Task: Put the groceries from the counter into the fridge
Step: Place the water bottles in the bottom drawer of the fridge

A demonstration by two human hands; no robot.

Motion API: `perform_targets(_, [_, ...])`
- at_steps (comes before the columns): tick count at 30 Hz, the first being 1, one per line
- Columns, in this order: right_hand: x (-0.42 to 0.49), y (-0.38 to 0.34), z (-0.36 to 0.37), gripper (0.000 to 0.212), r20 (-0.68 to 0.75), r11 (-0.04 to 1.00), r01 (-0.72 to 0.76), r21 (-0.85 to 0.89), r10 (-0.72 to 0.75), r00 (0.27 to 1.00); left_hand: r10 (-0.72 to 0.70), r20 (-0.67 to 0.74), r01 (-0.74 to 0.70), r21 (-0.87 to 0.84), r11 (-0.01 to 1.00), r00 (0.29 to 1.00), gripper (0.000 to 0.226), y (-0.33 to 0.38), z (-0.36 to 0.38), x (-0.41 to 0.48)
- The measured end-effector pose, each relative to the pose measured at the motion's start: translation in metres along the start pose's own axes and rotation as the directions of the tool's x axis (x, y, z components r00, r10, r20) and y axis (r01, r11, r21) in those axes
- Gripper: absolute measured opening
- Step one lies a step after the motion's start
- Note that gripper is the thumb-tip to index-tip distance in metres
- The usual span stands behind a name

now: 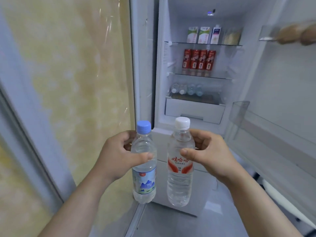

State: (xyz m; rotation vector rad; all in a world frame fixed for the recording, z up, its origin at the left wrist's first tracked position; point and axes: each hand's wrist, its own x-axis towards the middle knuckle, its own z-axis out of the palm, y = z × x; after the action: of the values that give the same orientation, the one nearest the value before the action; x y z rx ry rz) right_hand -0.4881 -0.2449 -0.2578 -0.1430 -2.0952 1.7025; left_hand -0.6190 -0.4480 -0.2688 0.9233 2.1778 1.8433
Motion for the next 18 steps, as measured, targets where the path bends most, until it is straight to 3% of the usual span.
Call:
perform_targets(9, [0.028,0.011,-0.066,0.046,-0.093,1.000,-0.013,0.002,0.013,0.996,0.062,0.124,-0.063,0.005,0.998,0.990,0.047,0.005,0.061,0.068])
perform_targets(18, [0.060,0.019,-0.130,0.047,-0.143,0.998,0.007,-0.068,-0.017,0.990,0.088,0.169,-0.085,-0.022,0.996,0.982,0.055,0.009,0.119,0.128])
